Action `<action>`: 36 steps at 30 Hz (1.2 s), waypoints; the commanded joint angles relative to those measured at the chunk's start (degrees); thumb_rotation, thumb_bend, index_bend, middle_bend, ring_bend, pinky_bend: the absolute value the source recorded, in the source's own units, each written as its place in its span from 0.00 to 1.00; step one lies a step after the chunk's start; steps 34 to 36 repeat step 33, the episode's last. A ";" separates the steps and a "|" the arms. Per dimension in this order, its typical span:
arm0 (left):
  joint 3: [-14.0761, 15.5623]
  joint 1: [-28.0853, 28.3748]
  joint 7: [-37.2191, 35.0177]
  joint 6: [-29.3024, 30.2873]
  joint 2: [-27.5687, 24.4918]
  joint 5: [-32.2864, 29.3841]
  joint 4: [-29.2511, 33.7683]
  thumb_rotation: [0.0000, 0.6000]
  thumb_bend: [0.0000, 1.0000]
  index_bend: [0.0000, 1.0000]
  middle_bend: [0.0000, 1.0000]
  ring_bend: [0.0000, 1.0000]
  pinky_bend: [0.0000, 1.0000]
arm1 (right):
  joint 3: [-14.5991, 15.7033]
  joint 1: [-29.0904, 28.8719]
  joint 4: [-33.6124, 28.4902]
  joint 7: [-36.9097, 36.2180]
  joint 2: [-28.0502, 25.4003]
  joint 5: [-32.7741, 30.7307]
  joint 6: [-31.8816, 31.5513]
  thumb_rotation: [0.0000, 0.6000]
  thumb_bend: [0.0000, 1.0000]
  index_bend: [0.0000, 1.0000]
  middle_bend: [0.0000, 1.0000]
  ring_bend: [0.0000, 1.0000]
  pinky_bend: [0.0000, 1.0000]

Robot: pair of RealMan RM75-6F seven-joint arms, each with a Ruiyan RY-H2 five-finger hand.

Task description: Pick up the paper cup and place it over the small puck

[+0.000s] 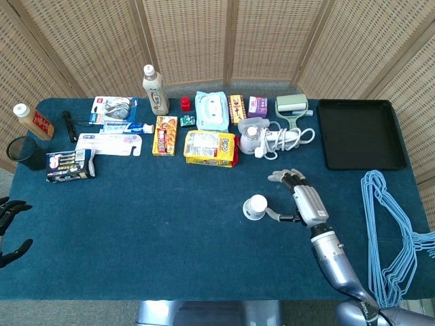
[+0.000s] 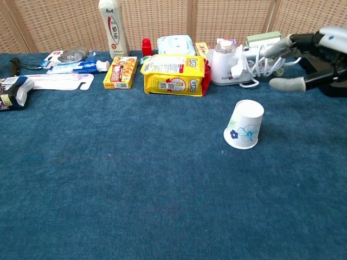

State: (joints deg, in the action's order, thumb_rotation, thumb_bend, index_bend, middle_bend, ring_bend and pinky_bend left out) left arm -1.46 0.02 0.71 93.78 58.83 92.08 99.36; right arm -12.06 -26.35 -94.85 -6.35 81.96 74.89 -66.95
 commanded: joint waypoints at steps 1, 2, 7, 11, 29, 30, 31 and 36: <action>0.06 -0.14 -0.38 0.02 0.38 -0.25 -0.49 1.00 0.18 0.28 0.28 0.16 0.18 | -0.61 1.11 -0.89 4.15 -0.71 1.12 -3.99 0.73 0.30 0.36 0.25 0.20 0.07; 0.09 -0.16 -0.50 -0.07 0.51 -0.36 -0.68 1.00 0.18 0.28 0.28 0.16 0.18 | -0.64 1.30 -0.60 5.31 -0.83 1.73 -5.03 0.73 0.30 0.37 0.26 0.21 0.08; 0.24 -0.29 -0.89 -0.21 1.10 -0.59 -1.65 1.00 0.18 0.28 0.28 0.16 0.18 | 1.02 2.26 0.14 10.45 -3.39 4.87 -7.31 0.73 0.30 0.39 0.29 0.22 0.10; -0.17 -0.87 -2.42 0.53 1.84 -1.79 -2.81 1.00 0.18 0.28 0.28 0.16 0.18 | 4.00 4.03 -0.56 14.29 -6.50 6.15 -7.55 0.73 0.30 0.39 0.30 0.22 0.10; -0.55 -1.88 -3.74 1.23 3.62 -3.21 -5.19 1.00 0.18 0.28 0.28 0.16 0.18 | 7.70 13.71 -3.00 14.38 -12.48 6.68 -16.87 0.73 0.30 0.39 0.30 0.22 0.10; -0.54 -1.89 -3.69 1.25 3.56 -3.15 -5.07 1.00 0.18 0.28 0.28 0.16 0.18 | 7.62 13.90 -2.99 14.12 -12.57 6.58 -16.99 0.73 0.30 0.39 0.30 0.22 0.10; -0.49 -1.92 -3.64 1.22 3.53 -3.10 -4.98 1.00 0.18 0.28 0.28 0.16 0.18 | 7.52 14.09 -3.05 13.84 -12.66 6.50 -17.12 0.73 0.30 0.39 0.30 0.22 0.10; -0.30 -2.01 -3.58 1.04 3.51 -3.10 -4.92 1.00 0.18 0.28 0.28 0.16 0.18 | 7.47 14.30 -3.15 13.58 -12.87 6.72 -17.24 0.73 0.30 0.39 0.30 0.22 0.10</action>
